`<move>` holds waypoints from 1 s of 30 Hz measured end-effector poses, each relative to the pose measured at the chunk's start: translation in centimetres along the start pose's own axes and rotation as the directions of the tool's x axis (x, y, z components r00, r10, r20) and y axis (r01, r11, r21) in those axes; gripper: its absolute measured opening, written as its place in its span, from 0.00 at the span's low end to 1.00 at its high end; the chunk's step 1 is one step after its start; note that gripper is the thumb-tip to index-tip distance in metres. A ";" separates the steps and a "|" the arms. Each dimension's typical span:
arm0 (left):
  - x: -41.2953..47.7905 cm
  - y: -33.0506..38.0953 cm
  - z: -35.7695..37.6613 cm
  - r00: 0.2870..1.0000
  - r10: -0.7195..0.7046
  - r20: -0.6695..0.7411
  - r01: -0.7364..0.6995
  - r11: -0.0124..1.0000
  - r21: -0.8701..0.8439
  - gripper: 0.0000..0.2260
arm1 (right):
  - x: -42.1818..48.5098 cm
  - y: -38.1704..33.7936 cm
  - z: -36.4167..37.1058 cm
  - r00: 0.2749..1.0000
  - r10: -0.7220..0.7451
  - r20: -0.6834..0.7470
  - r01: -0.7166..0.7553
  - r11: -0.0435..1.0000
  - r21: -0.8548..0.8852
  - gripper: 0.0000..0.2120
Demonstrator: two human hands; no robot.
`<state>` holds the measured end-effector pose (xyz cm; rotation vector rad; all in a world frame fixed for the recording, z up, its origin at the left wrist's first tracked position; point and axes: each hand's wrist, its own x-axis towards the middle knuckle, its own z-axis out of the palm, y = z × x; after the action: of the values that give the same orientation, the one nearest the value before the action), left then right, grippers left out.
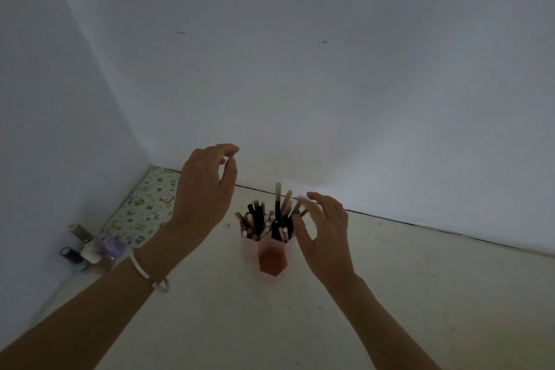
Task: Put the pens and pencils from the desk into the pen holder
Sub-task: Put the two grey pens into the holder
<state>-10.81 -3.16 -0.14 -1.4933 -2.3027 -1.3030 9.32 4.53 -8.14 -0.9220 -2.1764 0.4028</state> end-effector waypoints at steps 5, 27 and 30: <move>-0.5 -0.5 -0.4 0.999 -0.041 -0.034 0.039 0.998 -0.046 0.12 | -0.3 -0.2 -0.2 1.000 -0.010 0.001 0.010 1.000 -0.006 0.16; 3.9 9.0 -11.2 0.944 0.163 -0.289 -0.272 0.877 -0.396 0.17 | 3.7 -6.8 -16.8 0.802 0.263 -0.536 -0.126 0.952 0.278 0.11; 1.7 6.6 -8.0 0.978 0.007 0.207 0.032 0.982 -0.185 0.24 | 0.8 -6.8 -13.5 0.859 0.467 -0.209 -0.414 0.874 0.252 0.09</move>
<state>-9.25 -6.53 9.65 -1.7535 -2.3715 -1.4689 15.35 0.47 5.10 -1.2857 -1.6359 0.6653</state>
